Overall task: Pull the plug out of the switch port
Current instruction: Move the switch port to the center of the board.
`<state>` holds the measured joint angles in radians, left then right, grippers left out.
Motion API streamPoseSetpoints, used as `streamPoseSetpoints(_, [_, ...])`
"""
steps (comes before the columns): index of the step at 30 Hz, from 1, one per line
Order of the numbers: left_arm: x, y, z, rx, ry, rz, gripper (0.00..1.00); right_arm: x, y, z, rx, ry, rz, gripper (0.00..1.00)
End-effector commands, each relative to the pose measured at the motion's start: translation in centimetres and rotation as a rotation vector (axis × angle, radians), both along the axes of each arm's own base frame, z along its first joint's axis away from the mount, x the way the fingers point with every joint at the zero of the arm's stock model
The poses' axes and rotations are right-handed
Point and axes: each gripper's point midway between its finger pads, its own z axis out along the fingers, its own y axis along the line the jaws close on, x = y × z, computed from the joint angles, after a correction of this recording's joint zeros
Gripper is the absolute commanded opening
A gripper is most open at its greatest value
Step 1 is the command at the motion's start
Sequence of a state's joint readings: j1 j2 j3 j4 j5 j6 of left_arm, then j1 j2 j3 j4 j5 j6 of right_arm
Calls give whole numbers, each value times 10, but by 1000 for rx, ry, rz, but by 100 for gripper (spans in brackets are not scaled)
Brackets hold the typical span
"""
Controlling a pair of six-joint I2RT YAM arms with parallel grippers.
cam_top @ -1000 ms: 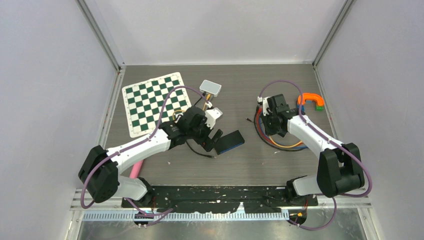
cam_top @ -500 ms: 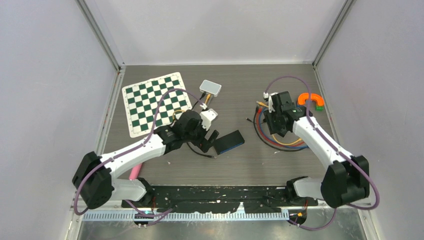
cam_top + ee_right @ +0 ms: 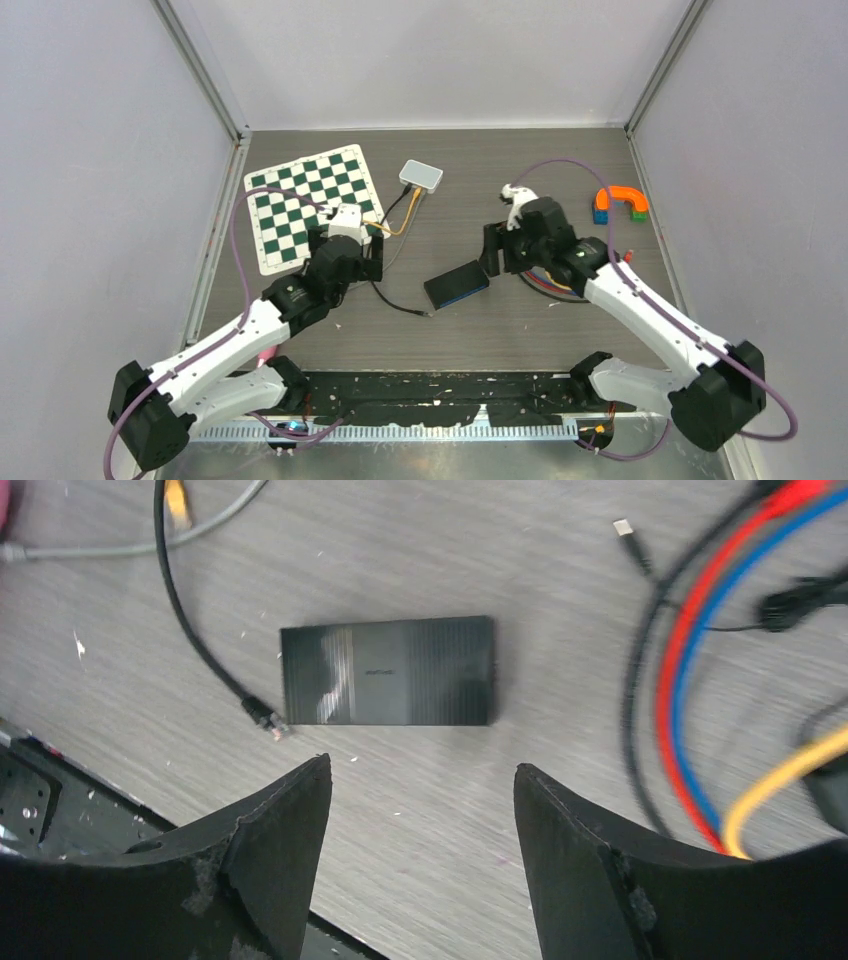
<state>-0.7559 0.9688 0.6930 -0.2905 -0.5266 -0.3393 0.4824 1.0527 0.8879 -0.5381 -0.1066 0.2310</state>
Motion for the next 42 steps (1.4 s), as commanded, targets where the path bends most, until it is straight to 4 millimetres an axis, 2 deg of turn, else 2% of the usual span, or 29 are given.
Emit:
streamPoseSetpoints(1, [-3, 35, 7, -33, -41, 182, 99, 7, 41, -1, 40, -13, -43, 75])
streamPoseSetpoints(2, [-5, 39, 7, -41, -44, 194, 99, 8, 48, 1, 42, -17, -32, 76])
streamPoseSetpoints(3, [-7, 43, 7, -50, -48, 206, 99, 4, 59, -8, 22, 10, 0, 76])
streamPoseSetpoints(4, [-9, 46, 6, -55, -50, 214, 99, 4, 67, -5, 21, 13, 18, 77])
streamPoseSetpoints(5, [-11, 50, 4, -57, -49, 222, 99, -2, 80, -16, -7, 40, 62, 77])
streamPoseSetpoints(6, [-12, 53, 4, -63, -54, 231, 99, -2, 88, -16, -14, 39, 79, 77])
streamPoseSetpoints(7, [-14, 56, 3, -70, -57, 241, 99, -6, 98, -32, -58, 64, 98, 78])
streamPoseSetpoints(8, [-16, 59, 2, -74, -59, 246, 99, -7, 106, -33, -64, 67, 112, 78])
streamPoseSetpoints(9, [-17, 61, 2, -78, -64, 252, 99, -13, 115, -49, -102, 100, 141, 78])
streamPoseSetpoints(10, [-18, 63, 3, -83, -68, 257, 99, -13, 123, -50, -112, 103, 153, 78])
streamPoseSetpoints(11, [-19, 65, 4, -89, -72, 262, 99, -19, 132, -64, -150, 121, 172, 78])
streamPoseSetpoints(12, [-21, 67, 3, -91, -73, 266, 99, -19, 139, -64, -161, 116, 180, 78])
streamPoseSetpoints(13, [-22, 68, 3, -92, -74, 268, 99, -23, 145, -76, -205, 121, 190, 79])
streamPoseSetpoints(14, [-22, 69, 3, -95, -76, 271, 99, -21, 150, -75, -220, 113, 191, 79])
streamPoseSetpoints(17, [-24, 75, 3, -87, -82, 288, 99, -22, 164, -86, -303, 93, 218, 80])
streamPoseSetpoints(21, [-24, 82, 4, -70, -97, 302, 99, -16, 162, -98, -402, 63, 204, 80])
streamPoseSetpoints(28, [-25, 83, 1, -76, -93, 296, 99, 1, 142, -113, -511, 40, 109, 83])
streamPoseSetpoints(35, [-25, 83, 1, -77, -87, 292, 99, 17, 123, -127, -482, 98, 22, 83])
streamPoseSetpoints(42, [-22, 78, -3, -80, -70, 279, 99, 43, 87, -136, -430, 158, -73, 83])
